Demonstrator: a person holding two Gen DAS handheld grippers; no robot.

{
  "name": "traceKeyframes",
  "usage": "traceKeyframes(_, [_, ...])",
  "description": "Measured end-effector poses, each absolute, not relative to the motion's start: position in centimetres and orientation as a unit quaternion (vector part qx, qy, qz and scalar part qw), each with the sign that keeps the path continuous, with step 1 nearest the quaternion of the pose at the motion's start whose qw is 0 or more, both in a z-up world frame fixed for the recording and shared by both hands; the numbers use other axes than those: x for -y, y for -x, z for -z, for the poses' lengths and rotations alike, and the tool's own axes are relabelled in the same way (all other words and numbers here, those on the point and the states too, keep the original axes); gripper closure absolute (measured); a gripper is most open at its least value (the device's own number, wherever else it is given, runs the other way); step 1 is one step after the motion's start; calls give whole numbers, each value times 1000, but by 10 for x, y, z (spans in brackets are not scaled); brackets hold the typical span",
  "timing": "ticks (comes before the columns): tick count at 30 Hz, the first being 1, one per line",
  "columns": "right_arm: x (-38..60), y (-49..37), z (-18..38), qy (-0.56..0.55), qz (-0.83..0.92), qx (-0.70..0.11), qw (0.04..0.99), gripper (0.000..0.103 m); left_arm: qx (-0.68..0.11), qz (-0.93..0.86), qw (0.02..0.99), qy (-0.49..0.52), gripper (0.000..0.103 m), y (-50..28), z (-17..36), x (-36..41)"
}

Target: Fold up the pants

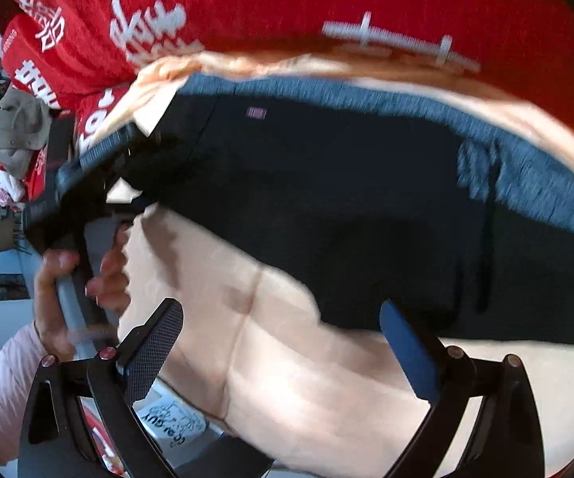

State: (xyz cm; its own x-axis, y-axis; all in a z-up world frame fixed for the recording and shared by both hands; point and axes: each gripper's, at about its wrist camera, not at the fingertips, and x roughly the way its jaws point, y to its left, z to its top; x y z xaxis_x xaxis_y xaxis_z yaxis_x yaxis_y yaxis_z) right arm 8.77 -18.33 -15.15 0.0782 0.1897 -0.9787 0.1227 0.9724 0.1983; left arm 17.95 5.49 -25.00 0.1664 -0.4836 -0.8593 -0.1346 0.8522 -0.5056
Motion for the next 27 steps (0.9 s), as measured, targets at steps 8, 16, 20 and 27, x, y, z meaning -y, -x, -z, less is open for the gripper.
traceKeyframes(8, [189, -177, 124, -123, -62, -664, 735, 10, -489, 198, 841, -123, 64, -126, 193, 38])
traceKeyframes(16, [107, -255, 148, -94, -163, -715, 673, 10, -459, 224, 838, -192, 64, -104, 195, 71])
traceKeyframes(20, [62, -272, 180, -34, -182, -751, 633, 10, -459, 224, 838, -192, 64, -106, 196, 74])
traceKeyframes(27, [51, -278, 229, -35, -170, -791, 587, 86, -466, 230, 833, -187, 64, -106, 198, 70])
